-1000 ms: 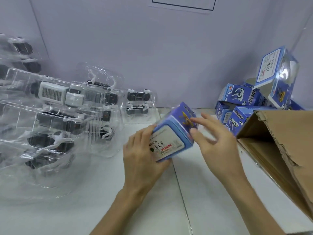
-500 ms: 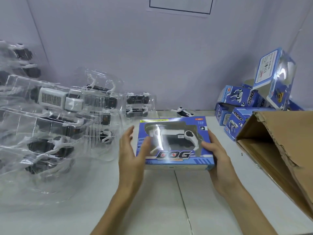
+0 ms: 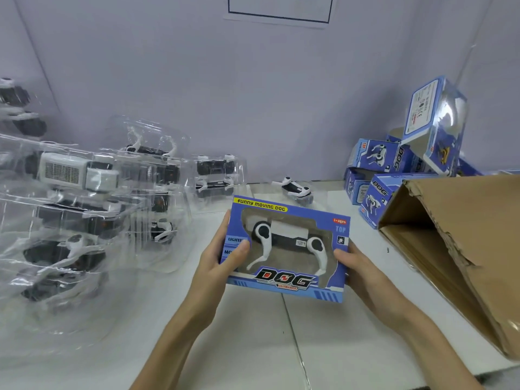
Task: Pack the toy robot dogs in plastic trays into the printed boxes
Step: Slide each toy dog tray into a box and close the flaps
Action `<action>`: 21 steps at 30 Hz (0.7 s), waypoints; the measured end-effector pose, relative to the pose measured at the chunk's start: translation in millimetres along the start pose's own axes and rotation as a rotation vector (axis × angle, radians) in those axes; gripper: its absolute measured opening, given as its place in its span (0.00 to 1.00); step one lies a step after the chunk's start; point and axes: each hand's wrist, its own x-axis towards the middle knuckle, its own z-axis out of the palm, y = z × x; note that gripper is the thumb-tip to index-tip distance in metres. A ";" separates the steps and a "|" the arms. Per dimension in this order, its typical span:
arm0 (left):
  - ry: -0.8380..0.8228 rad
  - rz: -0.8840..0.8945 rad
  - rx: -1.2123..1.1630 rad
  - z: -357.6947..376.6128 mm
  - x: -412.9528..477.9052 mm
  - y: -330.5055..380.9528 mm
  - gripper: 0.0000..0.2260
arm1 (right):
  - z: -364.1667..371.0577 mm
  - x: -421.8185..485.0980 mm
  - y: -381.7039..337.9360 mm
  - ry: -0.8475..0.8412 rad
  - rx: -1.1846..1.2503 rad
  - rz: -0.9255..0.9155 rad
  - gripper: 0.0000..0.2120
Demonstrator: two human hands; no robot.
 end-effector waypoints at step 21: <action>0.185 -0.092 -0.305 2.1 11.5 -12.4 0.22 | -40.8 18.3 -69.3 0.798 0.436 -0.356 0.16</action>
